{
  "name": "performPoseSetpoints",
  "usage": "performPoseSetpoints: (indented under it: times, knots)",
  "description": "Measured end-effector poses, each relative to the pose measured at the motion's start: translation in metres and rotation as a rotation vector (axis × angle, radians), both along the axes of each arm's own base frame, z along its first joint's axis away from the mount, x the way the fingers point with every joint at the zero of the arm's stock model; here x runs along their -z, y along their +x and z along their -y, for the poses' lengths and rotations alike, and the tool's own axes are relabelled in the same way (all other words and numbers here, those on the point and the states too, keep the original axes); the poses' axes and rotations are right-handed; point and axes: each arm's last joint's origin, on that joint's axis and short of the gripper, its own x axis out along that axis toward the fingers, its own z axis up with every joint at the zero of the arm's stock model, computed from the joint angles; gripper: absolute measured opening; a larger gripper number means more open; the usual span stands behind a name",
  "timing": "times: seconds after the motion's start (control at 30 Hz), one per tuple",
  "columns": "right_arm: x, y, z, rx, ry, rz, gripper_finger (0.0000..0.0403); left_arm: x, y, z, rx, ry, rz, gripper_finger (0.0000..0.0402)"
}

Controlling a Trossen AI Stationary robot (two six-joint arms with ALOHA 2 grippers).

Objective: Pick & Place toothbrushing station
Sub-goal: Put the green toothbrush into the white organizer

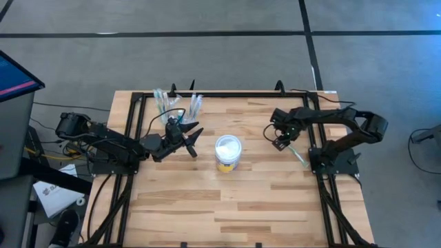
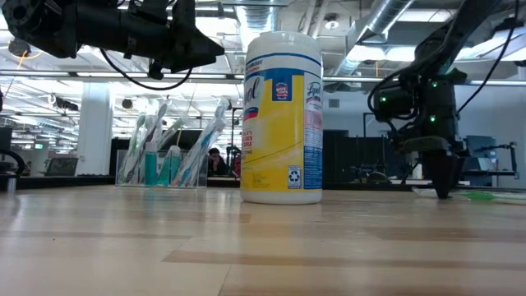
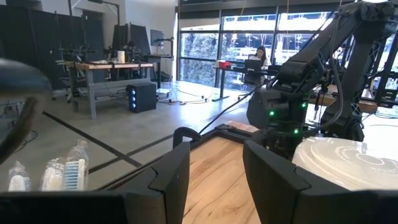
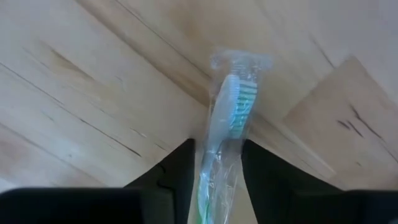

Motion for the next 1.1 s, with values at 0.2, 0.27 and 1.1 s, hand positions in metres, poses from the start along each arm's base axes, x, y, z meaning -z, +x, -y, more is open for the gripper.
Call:
performPoseSetpoints:
  times: [0.2,0.27,1.1]
  knots:
    - [0.009,0.004,-0.001,-0.015,0.028,-0.046,0.011,0.0,0.0,0.0,0.0,0.0,0.0,0.0143]
    - [0.009,0.004,-0.001,-0.017,0.027,-0.044,0.0102,0.0,0.0,0.0,0.0,0.0,0.0,0.0143]
    - [-0.005,0.01,-0.002,-0.044,-0.038,0.108,0.0012,0.0,-0.001,-0.001,-0.056,-0.011,0.002,0.0143]
